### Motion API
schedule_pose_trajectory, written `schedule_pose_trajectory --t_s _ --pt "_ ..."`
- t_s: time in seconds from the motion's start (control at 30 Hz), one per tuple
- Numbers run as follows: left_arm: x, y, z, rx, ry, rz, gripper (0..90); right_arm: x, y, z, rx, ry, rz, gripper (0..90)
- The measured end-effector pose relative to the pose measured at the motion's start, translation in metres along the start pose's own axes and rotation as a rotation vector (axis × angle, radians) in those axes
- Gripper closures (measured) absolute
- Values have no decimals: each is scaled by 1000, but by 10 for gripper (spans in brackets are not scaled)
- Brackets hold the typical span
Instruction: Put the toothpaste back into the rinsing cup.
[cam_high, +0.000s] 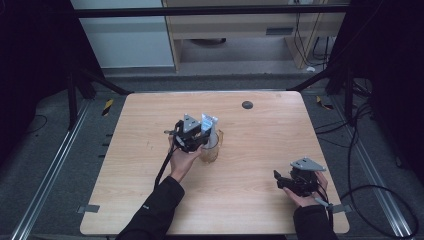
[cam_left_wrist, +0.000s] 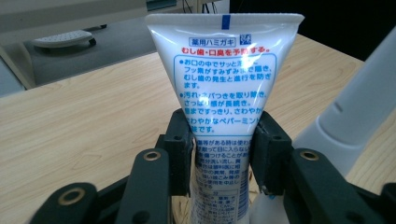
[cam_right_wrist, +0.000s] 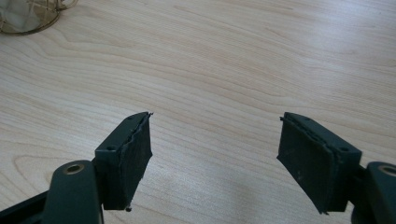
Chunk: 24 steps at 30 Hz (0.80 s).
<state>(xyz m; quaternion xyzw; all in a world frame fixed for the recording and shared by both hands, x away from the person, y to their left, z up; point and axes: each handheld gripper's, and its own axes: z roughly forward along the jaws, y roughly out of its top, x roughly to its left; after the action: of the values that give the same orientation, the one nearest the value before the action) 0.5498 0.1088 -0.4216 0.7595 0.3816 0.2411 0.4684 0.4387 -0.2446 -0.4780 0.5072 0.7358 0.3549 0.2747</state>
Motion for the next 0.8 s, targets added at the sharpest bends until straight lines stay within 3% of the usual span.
schedule_pose_trajectory --t_s 0.13,0.23,0.43,0.53,0.8 --pt "3 -4 -2 47 -2 18 589 1 0 0 1 1 0 257" --pt "5 -8 -6 40 -13 6 570 1 0 0 0 -1 0 257" --pt "8 -9 -15 41 -12 26 500 1 0 0 1 -1 1 256" --pt "9 -9 -23 26 -21 20 472 1 0 0 3 -2 1 256" --pt "11 -16 -54 45 -13 50 394 1 0 -1 0 -4 0 255"
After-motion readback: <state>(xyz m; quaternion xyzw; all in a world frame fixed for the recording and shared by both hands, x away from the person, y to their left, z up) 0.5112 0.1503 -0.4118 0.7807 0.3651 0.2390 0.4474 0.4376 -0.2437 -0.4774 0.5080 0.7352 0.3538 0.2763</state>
